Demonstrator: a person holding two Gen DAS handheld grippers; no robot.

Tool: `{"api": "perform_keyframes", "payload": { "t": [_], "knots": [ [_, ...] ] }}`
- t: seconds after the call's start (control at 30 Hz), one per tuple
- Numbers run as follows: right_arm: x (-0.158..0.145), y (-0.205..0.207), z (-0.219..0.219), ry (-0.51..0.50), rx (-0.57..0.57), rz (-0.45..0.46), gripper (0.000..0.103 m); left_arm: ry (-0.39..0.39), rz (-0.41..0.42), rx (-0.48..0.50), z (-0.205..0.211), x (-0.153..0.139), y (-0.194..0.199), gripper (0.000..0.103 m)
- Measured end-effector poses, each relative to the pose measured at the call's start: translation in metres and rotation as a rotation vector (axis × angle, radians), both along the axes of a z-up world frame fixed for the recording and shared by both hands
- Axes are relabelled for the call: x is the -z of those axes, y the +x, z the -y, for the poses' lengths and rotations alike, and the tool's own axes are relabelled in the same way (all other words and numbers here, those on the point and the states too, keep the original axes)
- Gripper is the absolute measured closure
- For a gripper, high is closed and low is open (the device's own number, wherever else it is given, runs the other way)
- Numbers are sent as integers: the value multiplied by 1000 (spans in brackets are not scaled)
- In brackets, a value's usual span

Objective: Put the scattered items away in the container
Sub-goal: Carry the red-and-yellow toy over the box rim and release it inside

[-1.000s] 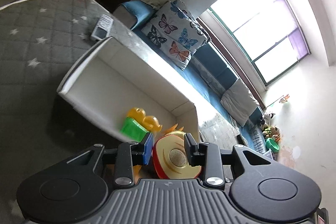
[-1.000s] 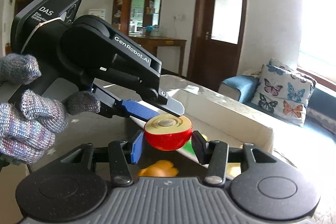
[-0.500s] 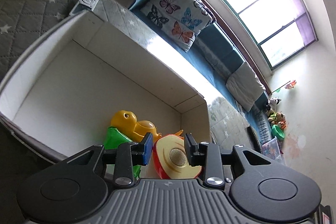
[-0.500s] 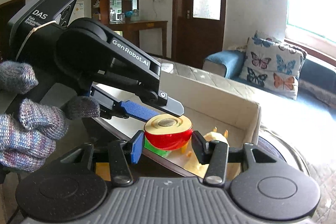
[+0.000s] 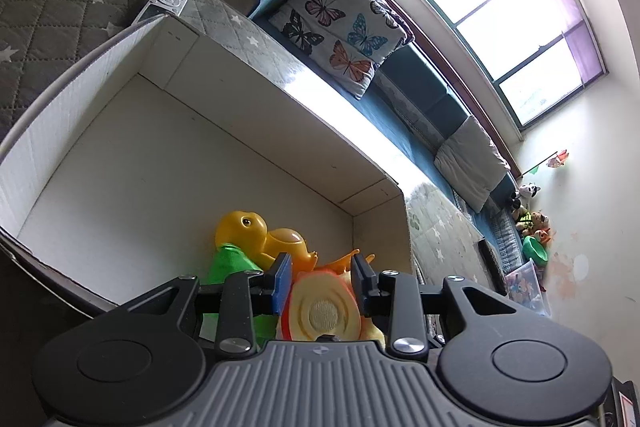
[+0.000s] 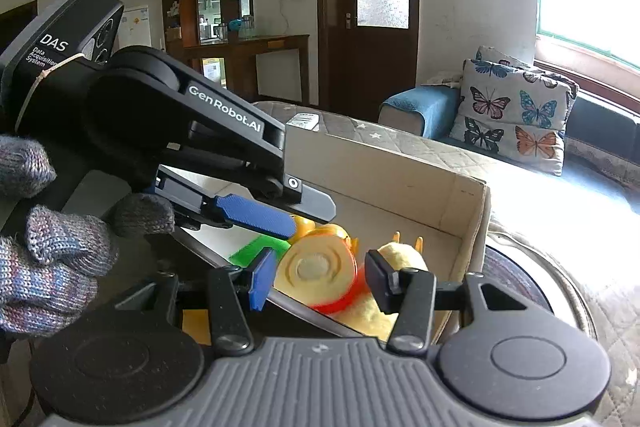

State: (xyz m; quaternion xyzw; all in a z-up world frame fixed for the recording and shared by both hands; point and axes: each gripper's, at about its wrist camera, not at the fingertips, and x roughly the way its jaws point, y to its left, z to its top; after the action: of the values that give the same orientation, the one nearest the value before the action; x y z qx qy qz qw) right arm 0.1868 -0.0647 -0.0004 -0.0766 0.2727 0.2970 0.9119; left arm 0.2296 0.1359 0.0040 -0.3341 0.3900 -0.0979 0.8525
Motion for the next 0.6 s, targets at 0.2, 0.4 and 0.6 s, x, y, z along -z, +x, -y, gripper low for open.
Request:
{"api": "perform_keyframes", "payload": {
  "t": [0.2,0.4,0.6],
  "knots": [
    [-6,-7,7,10,10,8,53,20,22,2,1,-9,-13,69],
    [-9,-25,11,17,13,20,52,51,48,9,4,-19,-32,69],
    [-12,-41,14,28,19,24,44,92,67,11,6,-26,-53,69]
  ]
}}
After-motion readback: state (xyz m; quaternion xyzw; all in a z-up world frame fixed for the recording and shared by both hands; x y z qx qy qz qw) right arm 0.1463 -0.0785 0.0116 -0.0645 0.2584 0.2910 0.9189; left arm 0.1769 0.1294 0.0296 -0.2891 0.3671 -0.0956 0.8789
